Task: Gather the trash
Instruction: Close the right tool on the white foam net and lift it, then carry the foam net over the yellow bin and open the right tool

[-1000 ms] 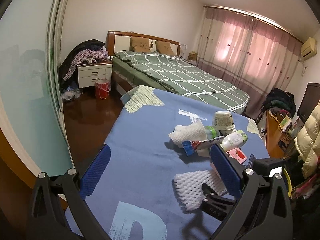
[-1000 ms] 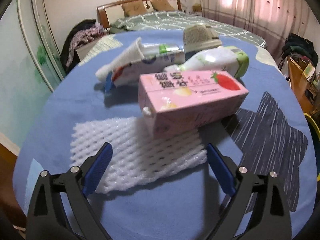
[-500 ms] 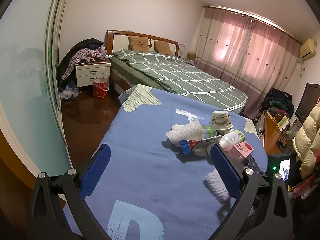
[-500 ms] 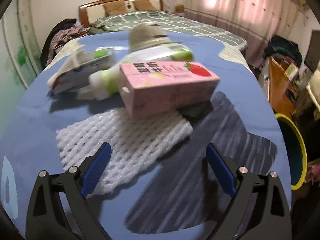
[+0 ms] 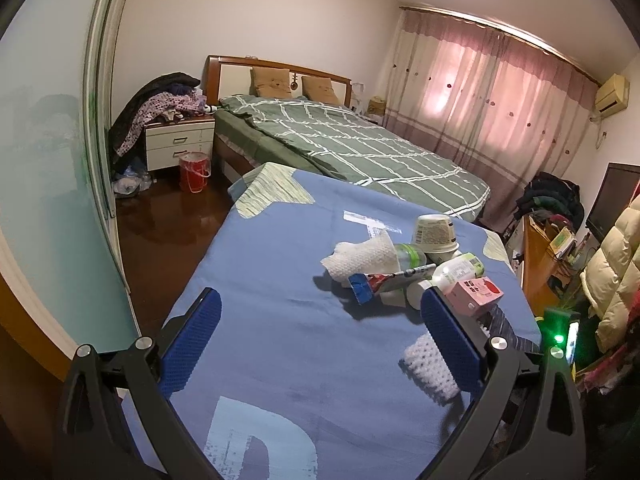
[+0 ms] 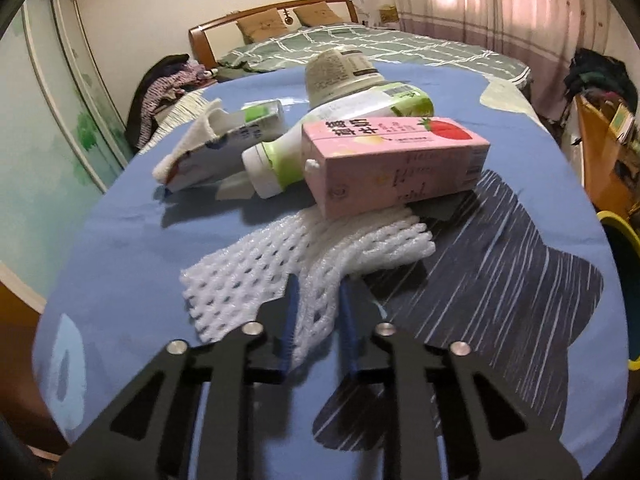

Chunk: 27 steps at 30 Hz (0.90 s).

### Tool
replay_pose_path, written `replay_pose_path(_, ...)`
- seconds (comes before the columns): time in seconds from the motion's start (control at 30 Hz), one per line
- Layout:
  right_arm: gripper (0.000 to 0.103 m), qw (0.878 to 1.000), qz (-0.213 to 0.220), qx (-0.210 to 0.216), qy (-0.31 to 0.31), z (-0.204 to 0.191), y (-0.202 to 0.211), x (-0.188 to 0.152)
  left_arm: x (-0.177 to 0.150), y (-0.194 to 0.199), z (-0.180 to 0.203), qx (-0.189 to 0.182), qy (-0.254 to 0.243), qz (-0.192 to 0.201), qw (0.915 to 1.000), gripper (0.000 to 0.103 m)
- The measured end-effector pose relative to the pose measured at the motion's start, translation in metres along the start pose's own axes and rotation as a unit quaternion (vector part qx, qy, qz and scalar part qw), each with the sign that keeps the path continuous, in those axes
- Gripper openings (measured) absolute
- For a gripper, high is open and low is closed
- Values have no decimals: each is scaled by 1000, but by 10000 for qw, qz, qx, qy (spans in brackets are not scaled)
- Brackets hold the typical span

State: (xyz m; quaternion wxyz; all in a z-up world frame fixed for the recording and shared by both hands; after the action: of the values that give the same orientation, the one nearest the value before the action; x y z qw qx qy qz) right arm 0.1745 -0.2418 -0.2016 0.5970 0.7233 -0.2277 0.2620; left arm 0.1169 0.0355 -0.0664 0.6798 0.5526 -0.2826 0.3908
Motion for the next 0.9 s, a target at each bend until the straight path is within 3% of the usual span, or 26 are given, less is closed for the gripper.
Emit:
replay_pose_path(0.27,10,9983,-144,506,-248,13,29,-15,-3,-6,-1,-20,33,-73,10000,98)
replay_pose_path(0.67,10,9979,370,233,-487,50,74,-12,-5,-4,12,-114,-105,-62,9999,98)
replay_pose_path(0.9,10,9950,623,-136,-768,83,86,-4,-9,-6,24,-213,-204,-135,9995,98)
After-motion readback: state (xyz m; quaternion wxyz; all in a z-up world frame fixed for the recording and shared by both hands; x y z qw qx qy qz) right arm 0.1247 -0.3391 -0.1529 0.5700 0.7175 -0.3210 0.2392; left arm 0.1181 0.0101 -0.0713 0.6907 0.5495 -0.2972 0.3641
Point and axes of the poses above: each gripper's, at about its wrist camera, not at the fingertips, and y roughly against the way its jaws point, z to its right, x to its top, the point moved 4 cm from there along -y, roughly the way its jaws point, and after that the axes turned 2 degrees about z, right-handed, at the moved point
